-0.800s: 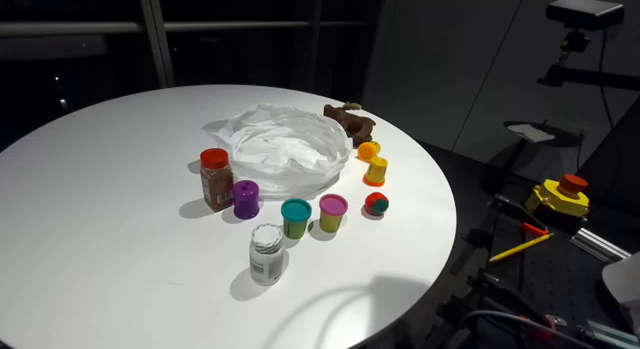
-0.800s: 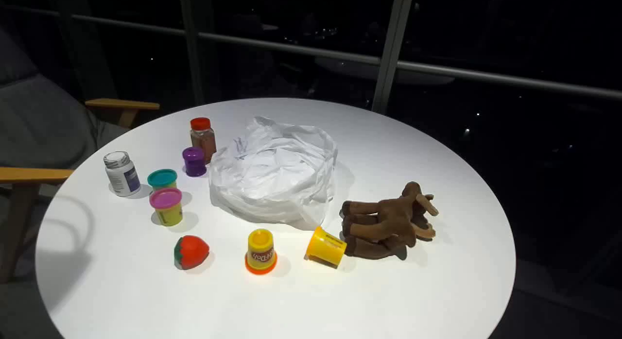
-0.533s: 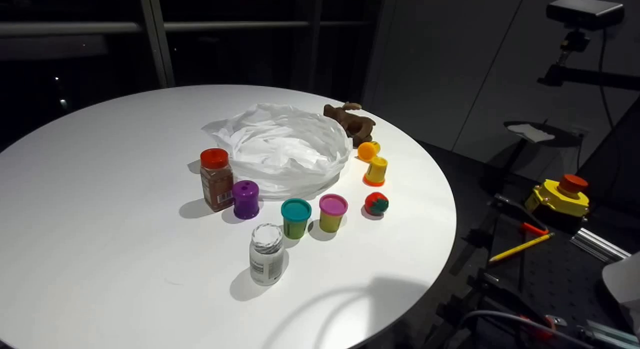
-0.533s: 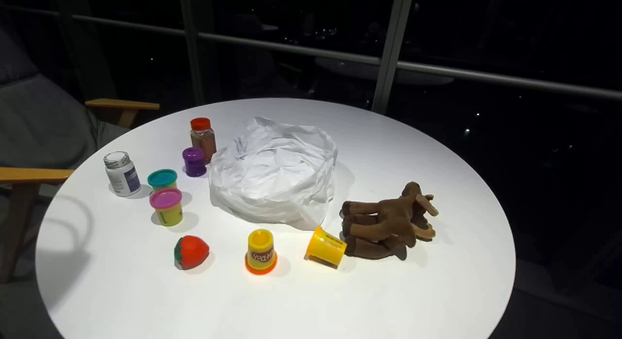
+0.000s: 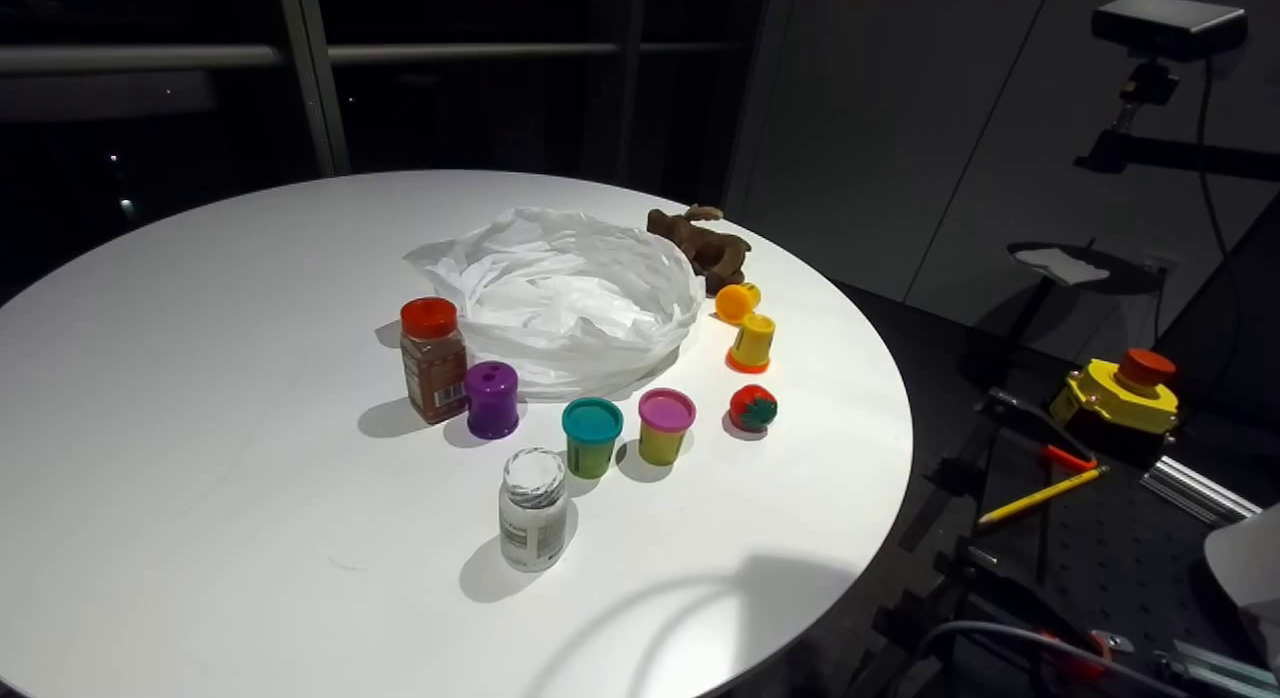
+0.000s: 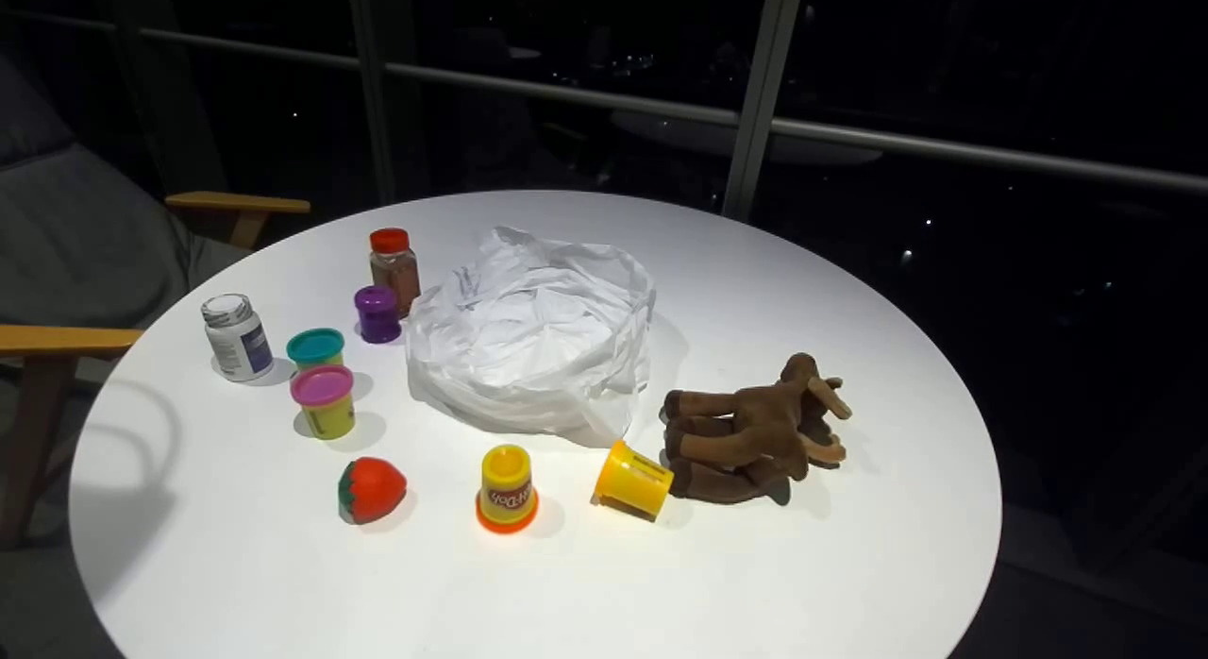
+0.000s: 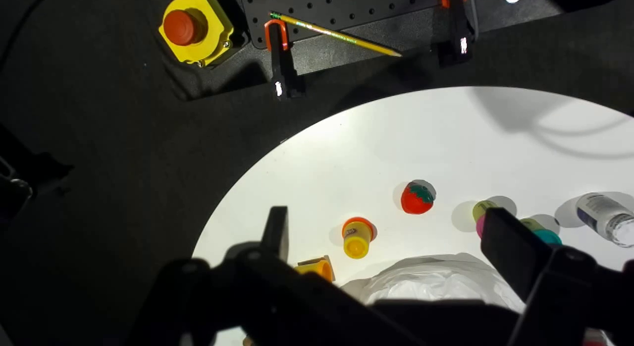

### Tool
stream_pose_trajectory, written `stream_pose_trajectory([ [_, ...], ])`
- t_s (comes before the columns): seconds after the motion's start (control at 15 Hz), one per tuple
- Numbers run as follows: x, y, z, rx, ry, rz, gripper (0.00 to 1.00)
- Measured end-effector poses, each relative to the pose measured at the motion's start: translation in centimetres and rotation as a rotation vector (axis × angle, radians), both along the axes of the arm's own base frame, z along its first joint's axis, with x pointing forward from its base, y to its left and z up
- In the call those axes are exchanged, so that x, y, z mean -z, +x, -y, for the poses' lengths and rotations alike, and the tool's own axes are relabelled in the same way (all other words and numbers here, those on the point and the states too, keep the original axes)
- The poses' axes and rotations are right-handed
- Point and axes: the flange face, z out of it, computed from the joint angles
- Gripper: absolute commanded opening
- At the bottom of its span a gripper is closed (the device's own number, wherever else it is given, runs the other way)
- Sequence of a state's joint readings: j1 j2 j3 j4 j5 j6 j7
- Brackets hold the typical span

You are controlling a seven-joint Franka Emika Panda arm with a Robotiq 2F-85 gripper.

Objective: Pick up the objects from the table and put them on the plastic

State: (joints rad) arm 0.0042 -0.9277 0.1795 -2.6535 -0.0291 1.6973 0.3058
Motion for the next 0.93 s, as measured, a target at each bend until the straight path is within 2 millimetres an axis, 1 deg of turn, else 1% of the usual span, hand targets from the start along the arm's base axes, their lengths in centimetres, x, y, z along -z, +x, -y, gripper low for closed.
stream_pose_trajectory([
  [0.4,0.0,0.0,0.0,0.000,0.000,0.000,1.00],
  [0.6,0.4,0.2,0.3,0.014,0.005,-0.009,1.00],
  [0.67,0.7,0.7,0.6,0.036,0.012,-0.001,1.00],
  [0.8,1.6,2.3,1.6,0.099,0.033,0.017,1.00],
  [0.93,3.5,4.3,2.5,0.173,0.080,0.024,1.00],
])
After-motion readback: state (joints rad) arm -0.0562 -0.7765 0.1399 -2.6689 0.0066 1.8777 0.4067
